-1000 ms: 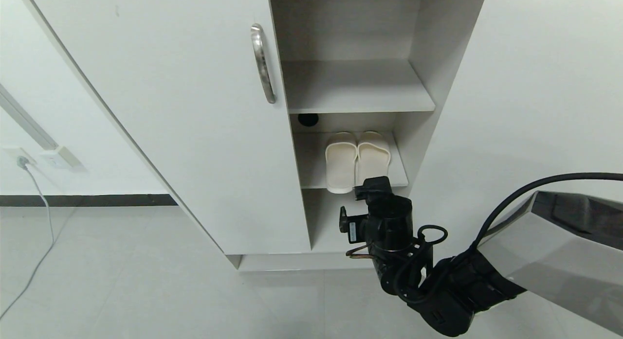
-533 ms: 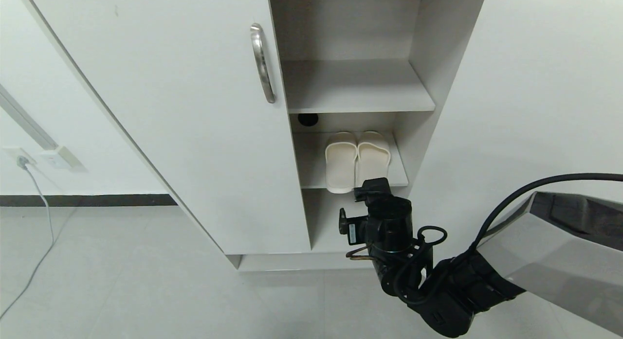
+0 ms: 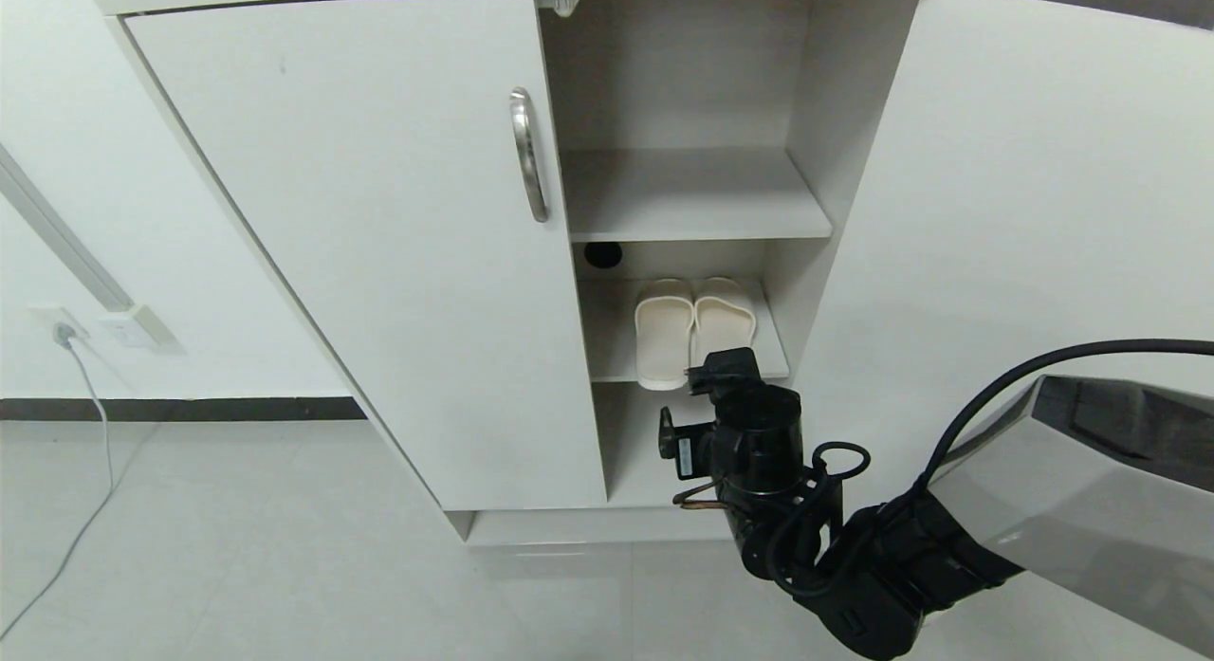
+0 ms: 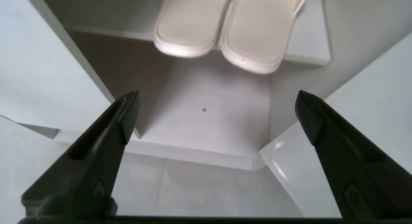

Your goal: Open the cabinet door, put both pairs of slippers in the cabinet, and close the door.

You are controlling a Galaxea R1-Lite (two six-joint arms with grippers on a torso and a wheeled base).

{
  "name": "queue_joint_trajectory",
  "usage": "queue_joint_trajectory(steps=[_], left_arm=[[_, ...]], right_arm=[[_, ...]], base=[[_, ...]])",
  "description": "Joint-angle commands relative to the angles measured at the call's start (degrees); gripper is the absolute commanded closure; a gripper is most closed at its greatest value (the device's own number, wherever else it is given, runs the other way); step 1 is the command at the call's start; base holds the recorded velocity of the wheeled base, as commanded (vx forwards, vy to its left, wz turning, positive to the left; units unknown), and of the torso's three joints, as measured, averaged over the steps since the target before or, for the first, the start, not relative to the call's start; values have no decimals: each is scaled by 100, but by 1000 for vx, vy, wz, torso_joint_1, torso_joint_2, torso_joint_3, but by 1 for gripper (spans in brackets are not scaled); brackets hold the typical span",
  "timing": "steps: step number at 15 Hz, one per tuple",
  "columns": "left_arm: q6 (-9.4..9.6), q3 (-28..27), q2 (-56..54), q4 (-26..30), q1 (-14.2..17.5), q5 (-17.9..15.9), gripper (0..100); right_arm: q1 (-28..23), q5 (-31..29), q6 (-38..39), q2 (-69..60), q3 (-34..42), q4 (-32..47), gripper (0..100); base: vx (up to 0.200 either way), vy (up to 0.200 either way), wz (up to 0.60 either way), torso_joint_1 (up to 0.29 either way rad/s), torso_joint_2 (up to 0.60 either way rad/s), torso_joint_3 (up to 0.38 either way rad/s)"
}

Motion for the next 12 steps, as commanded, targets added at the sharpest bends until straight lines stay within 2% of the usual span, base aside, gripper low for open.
queue_joint_trajectory(steps=[1, 9, 12], left_arm=[[-1, 0, 7, 0, 0, 1, 100], [-1, 0, 7, 0, 0, 1, 100], [-1, 0, 7, 0, 0, 10, 100]], right_arm=[[3, 2, -1, 22, 8, -6, 0], [21, 2, -1, 4, 140, -6, 0], [56, 29, -10, -14, 255, -15, 0]], base=[[0, 0, 0, -2, 7, 203], [0, 0, 0, 2, 3, 202], [0, 0, 0, 0, 2, 65]])
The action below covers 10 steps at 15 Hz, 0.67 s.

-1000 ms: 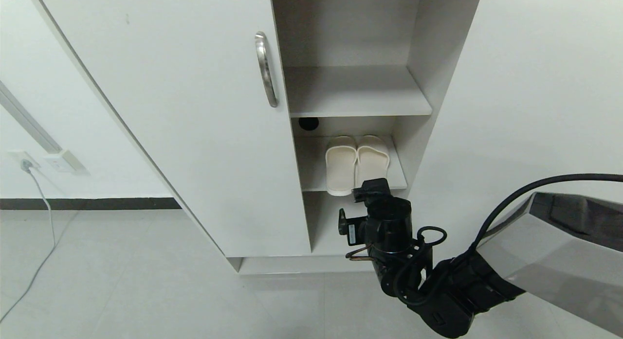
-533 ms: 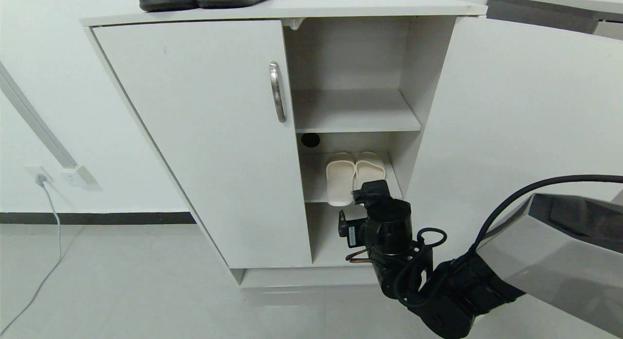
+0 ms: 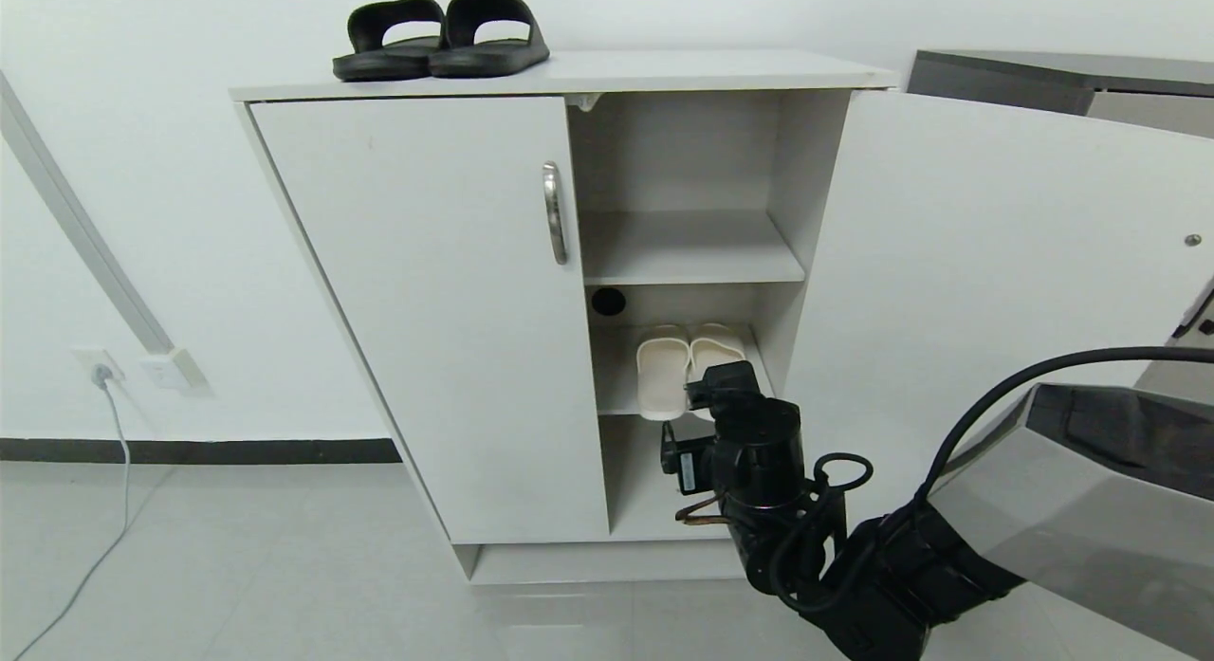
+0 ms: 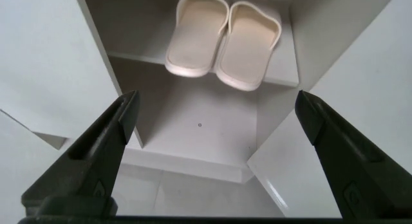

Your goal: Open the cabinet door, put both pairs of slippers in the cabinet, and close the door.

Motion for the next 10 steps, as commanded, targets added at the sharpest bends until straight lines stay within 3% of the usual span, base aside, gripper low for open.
queue_joint_trajectory(steps=[1, 10], left_arm=[[-6, 0, 7, 0, 0, 2, 100], [-6, 0, 7, 0, 0, -7, 100]], right_arm=[[25, 63, -9, -18, 43, -103, 0], [16, 353, -123, -158, 447, -543, 0]], base=[[0, 0, 0, 0, 0, 0], [0, 0, 0, 0, 0, 0]])
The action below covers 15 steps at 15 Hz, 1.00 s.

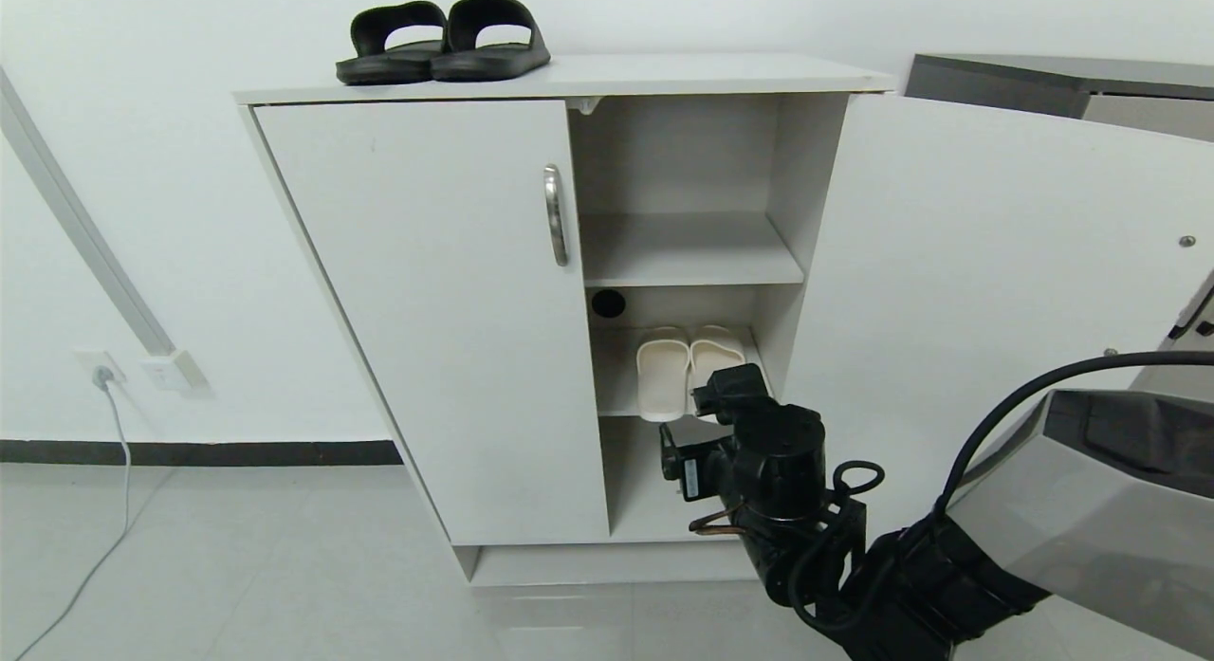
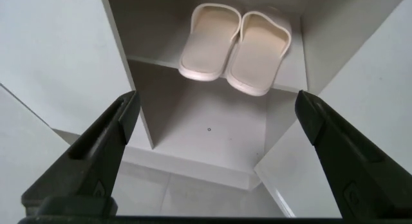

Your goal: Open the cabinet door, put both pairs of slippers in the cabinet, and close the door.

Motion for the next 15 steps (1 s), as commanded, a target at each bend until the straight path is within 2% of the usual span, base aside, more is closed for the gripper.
queue_joint_trajectory(steps=[1, 2, 9, 15], left_arm=[[-1, 0, 7, 0, 0, 0, 100], [-1, 0, 7, 0, 0, 0, 100], [-1, 0, 7, 0, 0, 0, 100], [-1, 0, 7, 0, 0, 0, 100]], right_arm=[[4, -3, 0, -12, 23, -4, 0], [4, -3, 0, -3, 23, -4, 0], [4, -3, -141, -3, 146, -188, 0], [-23, 226, -176, 41, 225, -382, 0]], base=[[0, 0, 0, 0, 0, 0], [0, 0, 0, 0, 0, 0], [0, 200, 0, 1, 0, 4], [0, 200, 0, 2, 2, 1]])
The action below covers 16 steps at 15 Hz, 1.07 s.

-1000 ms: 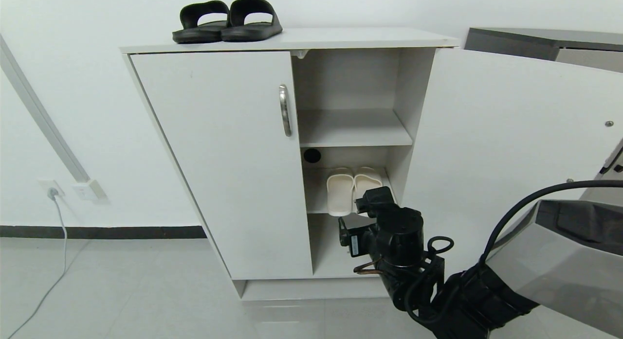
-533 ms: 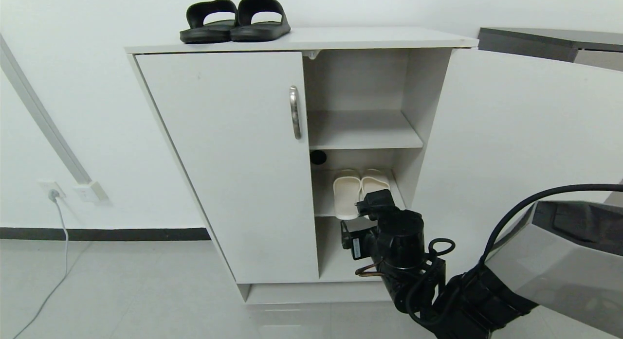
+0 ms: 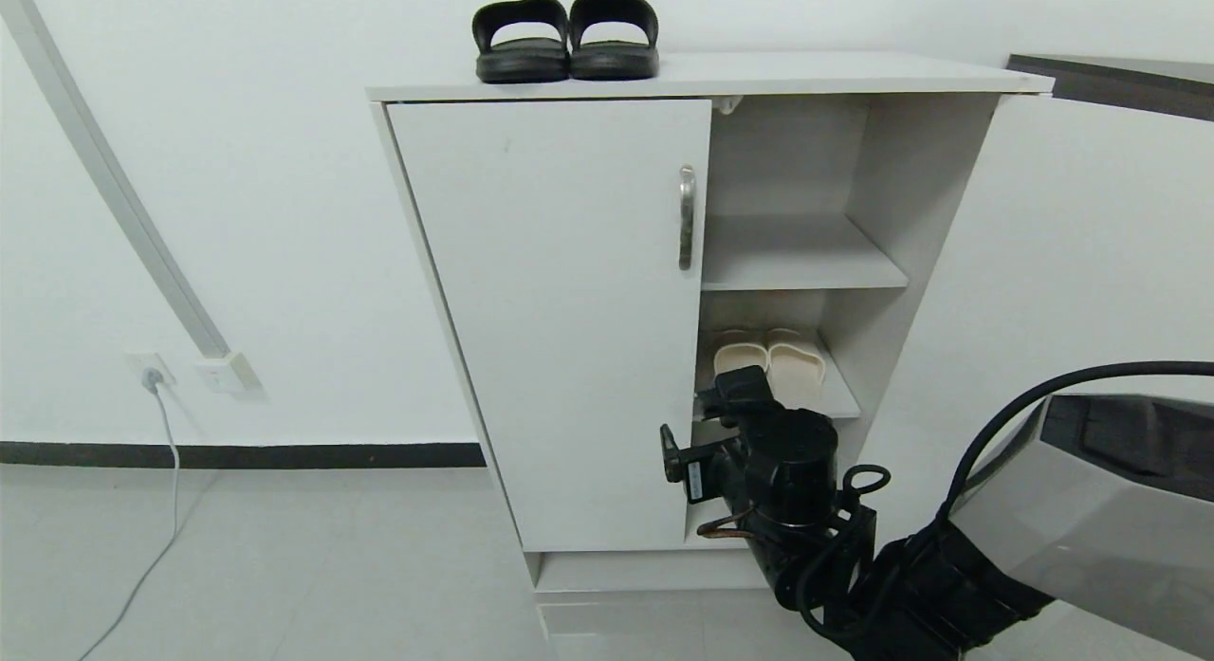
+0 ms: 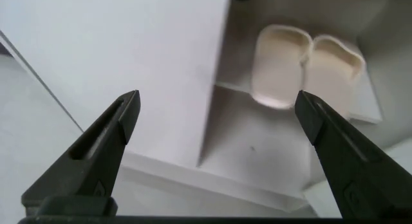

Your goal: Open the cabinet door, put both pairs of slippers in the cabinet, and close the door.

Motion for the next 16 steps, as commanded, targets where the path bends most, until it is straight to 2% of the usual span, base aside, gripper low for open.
queue_joint_trajectory(steps=[1, 8, 16], left_arm=[[-10, 0, 7, 0, 0, 1, 100], [-10, 0, 7, 0, 0, 1, 100], [-1, 0, 7, 0, 0, 10, 100]], right_arm=[[-6, 68, -24, 38, 53, -54, 0], [-85, 261, -209, 109, 141, -309, 0], [-111, 287, -314, 126, 255, -617, 0]], base=[[0, 200, 0, 7, 2, 2], [0, 200, 0, 2, 2, 4], [0, 0, 0, 0, 0, 0]])
